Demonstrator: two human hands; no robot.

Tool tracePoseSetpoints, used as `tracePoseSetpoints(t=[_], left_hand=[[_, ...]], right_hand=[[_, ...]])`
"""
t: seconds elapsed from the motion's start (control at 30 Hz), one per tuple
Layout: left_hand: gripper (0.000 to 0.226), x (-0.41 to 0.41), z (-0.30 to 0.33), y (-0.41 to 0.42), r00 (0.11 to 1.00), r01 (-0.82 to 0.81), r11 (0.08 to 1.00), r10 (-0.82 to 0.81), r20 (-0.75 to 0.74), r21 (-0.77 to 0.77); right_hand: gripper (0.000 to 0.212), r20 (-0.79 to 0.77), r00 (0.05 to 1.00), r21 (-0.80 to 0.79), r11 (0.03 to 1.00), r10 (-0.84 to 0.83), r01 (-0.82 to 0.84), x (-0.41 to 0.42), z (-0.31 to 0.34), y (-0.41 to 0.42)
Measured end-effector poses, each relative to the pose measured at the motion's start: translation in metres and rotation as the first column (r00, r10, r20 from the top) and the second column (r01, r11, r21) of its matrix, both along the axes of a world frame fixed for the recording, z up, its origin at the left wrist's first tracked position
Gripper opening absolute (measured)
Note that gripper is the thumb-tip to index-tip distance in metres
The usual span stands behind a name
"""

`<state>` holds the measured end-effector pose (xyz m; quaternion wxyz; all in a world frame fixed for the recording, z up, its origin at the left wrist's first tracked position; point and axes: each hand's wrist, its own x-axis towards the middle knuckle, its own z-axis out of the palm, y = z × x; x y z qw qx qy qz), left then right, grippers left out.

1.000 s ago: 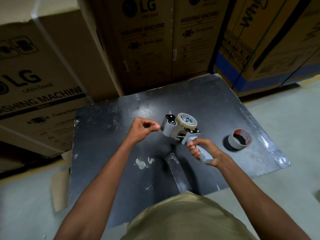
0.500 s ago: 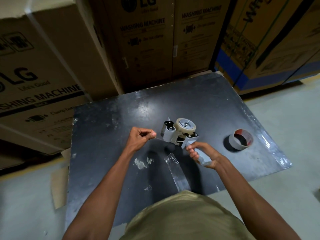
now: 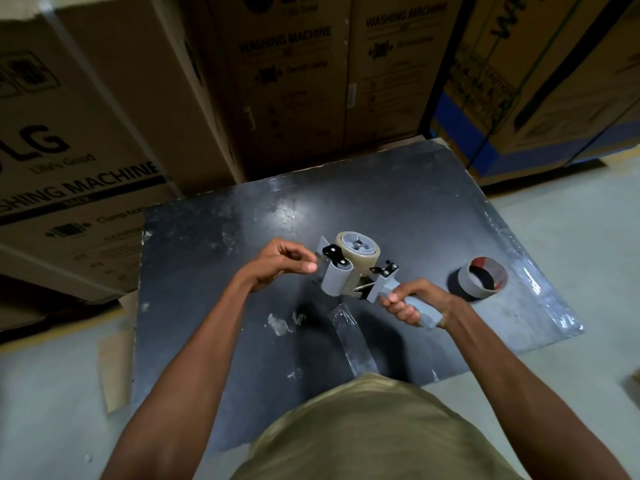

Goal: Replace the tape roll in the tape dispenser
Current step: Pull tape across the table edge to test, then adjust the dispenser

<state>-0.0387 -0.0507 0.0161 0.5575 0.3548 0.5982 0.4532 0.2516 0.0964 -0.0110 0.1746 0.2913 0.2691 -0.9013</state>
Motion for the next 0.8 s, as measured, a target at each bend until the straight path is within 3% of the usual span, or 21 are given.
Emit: tracePoseSetpoints(t=[0.17,0.37,0.53,0.67,0.8], left_hand=[[0.033,-0.013,0.007,0.008,0.984,0.125,0.986,-0.108,0.144,-0.111],[0.033,-0.019,0.01,0.019,0.965,0.231,0.953,-0.199,0.168,-0.195],[0.012,-0.021,0.005,0.024,0.974,0.184,0.952,-0.144,0.174,-0.246],[0.016,-0.024,-0.001,0.023,0.98,0.168,0.953,-0.133,0.15,-0.251],[0.031,-0.026,-0.012,0.016,0.984,0.023,0.977,0.015,0.176,-0.213]], right_hand=[[0.046,-0.036,0.997,0.035,0.997,0.066,-0.065,-0.004,0.0,0.003],[0.032,-0.096,0.989,0.043,0.993,0.115,-0.111,-0.009,-0.001,0.007],[0.025,-0.124,0.979,0.034,0.987,0.161,-0.158,-0.008,-0.006,0.013],[0.025,-0.119,0.981,0.019,0.989,0.151,-0.15,-0.007,-0.01,0.015],[0.034,-0.063,0.996,0.013,0.998,0.06,-0.06,-0.009,-0.015,0.014]])
